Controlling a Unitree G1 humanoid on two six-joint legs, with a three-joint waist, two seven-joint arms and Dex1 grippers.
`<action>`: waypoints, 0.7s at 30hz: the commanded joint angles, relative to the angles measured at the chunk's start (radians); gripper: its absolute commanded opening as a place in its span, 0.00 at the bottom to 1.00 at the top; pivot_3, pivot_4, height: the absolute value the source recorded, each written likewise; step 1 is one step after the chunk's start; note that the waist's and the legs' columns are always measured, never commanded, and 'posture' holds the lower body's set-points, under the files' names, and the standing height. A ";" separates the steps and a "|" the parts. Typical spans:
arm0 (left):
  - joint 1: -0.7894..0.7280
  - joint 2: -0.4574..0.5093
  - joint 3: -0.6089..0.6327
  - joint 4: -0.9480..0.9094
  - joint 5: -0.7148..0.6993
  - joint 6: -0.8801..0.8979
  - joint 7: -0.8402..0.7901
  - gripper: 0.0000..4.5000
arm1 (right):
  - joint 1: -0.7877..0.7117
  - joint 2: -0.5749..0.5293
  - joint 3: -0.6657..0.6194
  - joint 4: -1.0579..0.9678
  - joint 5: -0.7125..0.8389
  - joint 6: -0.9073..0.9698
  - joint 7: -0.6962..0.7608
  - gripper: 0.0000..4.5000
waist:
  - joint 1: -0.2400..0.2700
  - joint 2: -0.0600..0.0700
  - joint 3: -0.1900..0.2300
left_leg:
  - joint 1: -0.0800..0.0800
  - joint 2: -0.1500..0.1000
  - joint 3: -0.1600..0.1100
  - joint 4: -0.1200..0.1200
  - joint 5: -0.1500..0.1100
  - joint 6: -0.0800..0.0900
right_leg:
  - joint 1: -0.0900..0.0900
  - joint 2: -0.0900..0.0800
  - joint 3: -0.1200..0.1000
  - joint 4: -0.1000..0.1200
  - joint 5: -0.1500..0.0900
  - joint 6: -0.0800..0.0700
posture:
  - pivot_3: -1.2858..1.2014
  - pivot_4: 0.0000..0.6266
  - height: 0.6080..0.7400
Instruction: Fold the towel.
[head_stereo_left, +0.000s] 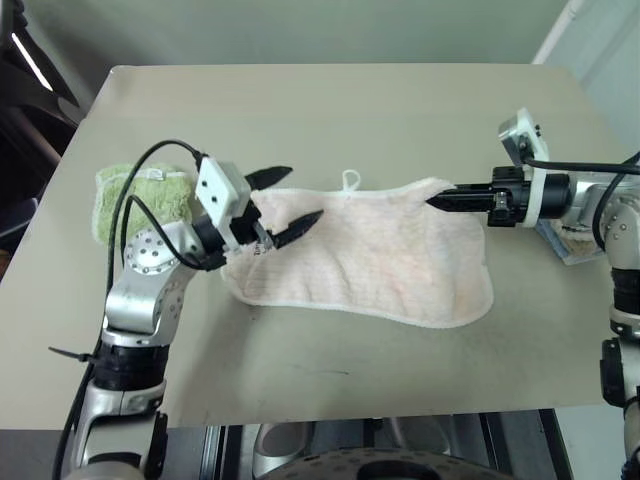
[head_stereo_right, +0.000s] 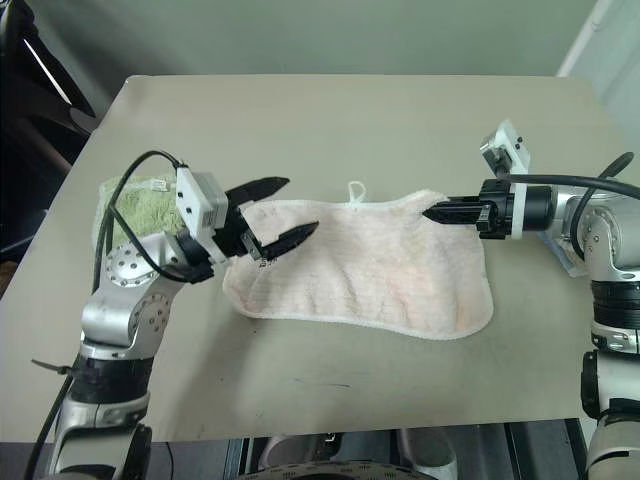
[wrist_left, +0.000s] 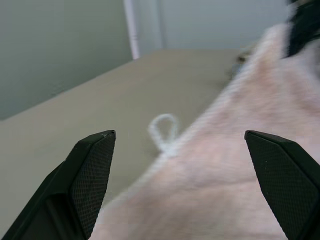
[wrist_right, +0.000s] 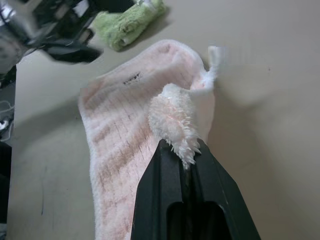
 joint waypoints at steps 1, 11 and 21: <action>-0.031 0.024 0.034 0.042 0.018 -0.019 0.001 1.00 | 0.010 -0.035 -0.065 -0.107 0.069 0.027 -0.009 0.00 | 0.000 0.000 0.000 | 0.000 0.000 0.000 0.000 0.000 0.000 | 0.000 0.000 0.000 0.000 0.000 0.001 | 0.52 0.24 0.95; -0.196 0.128 0.084 0.388 -0.011 -0.126 -0.252 1.00 | 0.024 -0.081 -0.115 -0.290 0.209 0.075 -0.039 0.00 | 0.001 0.000 0.000 | -0.007 0.000 -0.001 0.000 0.004 -0.007 | -0.006 0.000 0.000 0.001 0.001 0.009 | 0.52 0.24 0.95; -0.743 0.175 0.000 1.397 0.256 -0.421 -0.402 1.00 | 0.004 -0.122 -0.134 -0.336 0.300 0.108 -0.077 0.00 | 0.007 -0.003 0.001 | -0.017 -0.003 -0.004 0.001 -0.001 0.003 | -0.015 -0.002 -0.001 -0.001 0.008 0.012 | 0.52 0.24 0.95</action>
